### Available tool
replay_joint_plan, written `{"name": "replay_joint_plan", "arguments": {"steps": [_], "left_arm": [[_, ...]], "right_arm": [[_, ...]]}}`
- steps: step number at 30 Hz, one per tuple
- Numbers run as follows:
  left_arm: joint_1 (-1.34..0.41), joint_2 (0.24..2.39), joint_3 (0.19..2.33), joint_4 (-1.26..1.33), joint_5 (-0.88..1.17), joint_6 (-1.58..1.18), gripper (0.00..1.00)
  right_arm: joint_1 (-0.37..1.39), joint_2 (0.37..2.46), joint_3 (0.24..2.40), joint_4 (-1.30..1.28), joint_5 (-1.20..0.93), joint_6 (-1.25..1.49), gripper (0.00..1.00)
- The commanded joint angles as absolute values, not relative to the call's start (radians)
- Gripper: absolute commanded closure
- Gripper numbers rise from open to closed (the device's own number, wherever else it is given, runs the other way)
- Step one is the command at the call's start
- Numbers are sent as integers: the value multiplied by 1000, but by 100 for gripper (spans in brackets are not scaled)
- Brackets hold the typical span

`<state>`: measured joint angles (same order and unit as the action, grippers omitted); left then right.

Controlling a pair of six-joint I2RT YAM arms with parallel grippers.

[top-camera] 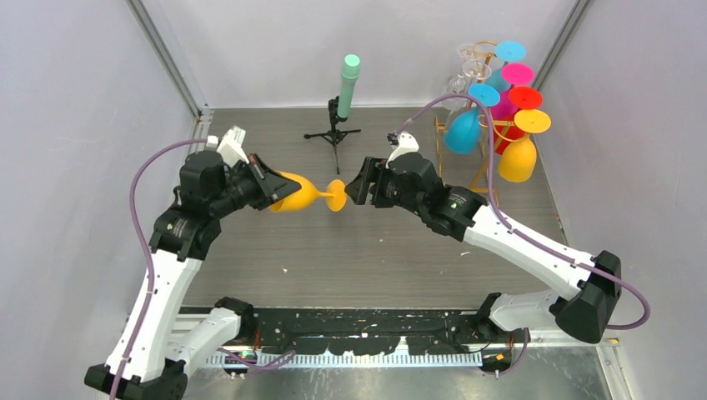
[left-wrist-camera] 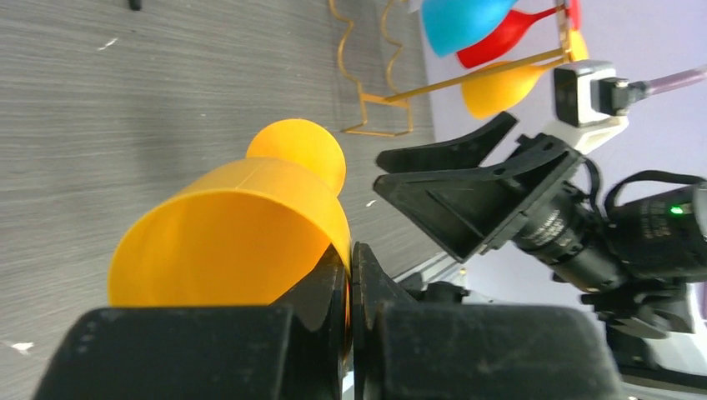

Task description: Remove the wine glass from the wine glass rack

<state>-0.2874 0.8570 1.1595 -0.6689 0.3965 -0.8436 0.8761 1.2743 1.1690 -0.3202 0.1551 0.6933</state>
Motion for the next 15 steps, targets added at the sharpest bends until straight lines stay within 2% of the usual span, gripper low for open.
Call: {"name": "replay_joint_plan", "arguments": {"steps": [1,10,15], "left_arm": [[-285,932,1242,-734,347,-658,100],[-371,1169,1277,-800,121,-477,100],[-440,1384,1377,-887,-141,-402,100]], "right_arm": [[879,1202,1233,-407,260,612,27],[879,1134,1308,-636,408,538,29],[879,1128,1281,-670,570,522,31]]}}
